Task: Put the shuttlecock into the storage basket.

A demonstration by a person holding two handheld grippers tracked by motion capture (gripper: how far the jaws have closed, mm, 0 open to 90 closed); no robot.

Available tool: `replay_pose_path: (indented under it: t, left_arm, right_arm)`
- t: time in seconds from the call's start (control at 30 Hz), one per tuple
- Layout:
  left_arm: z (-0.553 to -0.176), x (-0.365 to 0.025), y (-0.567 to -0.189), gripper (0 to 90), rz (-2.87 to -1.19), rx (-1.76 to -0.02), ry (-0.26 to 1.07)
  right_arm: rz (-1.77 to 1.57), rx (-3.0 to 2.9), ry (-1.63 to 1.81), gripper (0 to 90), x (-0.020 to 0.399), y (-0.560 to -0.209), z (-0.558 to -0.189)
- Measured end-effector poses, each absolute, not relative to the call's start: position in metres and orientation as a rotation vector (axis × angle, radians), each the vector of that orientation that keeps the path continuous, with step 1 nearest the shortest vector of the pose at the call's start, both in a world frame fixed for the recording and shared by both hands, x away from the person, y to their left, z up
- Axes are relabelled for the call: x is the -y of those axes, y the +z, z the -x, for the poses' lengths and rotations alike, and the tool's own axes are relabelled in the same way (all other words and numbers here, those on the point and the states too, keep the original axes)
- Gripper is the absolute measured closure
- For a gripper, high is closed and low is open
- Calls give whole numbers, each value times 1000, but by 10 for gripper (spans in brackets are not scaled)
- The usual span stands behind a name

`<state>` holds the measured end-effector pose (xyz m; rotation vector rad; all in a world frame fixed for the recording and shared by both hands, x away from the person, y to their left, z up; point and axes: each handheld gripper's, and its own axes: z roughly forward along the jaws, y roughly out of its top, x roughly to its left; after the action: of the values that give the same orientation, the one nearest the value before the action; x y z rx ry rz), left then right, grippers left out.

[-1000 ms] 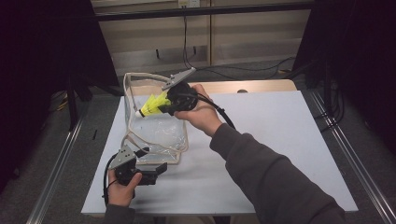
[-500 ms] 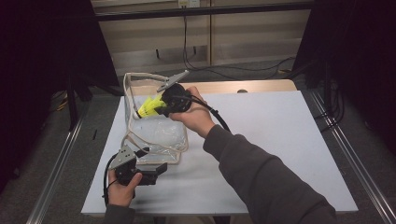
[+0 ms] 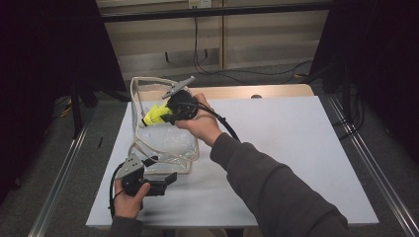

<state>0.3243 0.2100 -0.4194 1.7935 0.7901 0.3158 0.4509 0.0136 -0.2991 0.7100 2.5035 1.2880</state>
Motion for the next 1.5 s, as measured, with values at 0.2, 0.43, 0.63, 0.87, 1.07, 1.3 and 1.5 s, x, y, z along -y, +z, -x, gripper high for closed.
replay_pose_path:
  t: [0.2,0.43,0.63,0.87,1.07,1.3,1.5]
  left_arm:
    - [-324,-210,-419,36,-1794,-790,316]
    - [-324,-210,-419,36,-1783,-797,317]
    - [-324,-210,-419,36,-1787,-794,316]
    - [-324,-210,-419,36,-1785,-793,315]
    - [-324,-210,-419,36,-1786,-792,314]
    - [-324,-210,-420,36,-1787,-795,316]
    - [-325,-210,-420,36,-1789,-793,314]
  right_arm:
    - [-731,-2500,1292,826,-17,-301,-453]
    - [-736,-2502,1295,826,-22,-303,-455]
    - [-739,-2507,1290,826,-26,-304,-456]
    - [-742,-2505,1292,825,-30,-306,-457]
    - [-735,-2510,1290,825,-35,-307,-456]
    - [-742,-2512,1286,824,-38,-308,-456]
    - [-741,-2520,1269,824,-41,-311,-456]
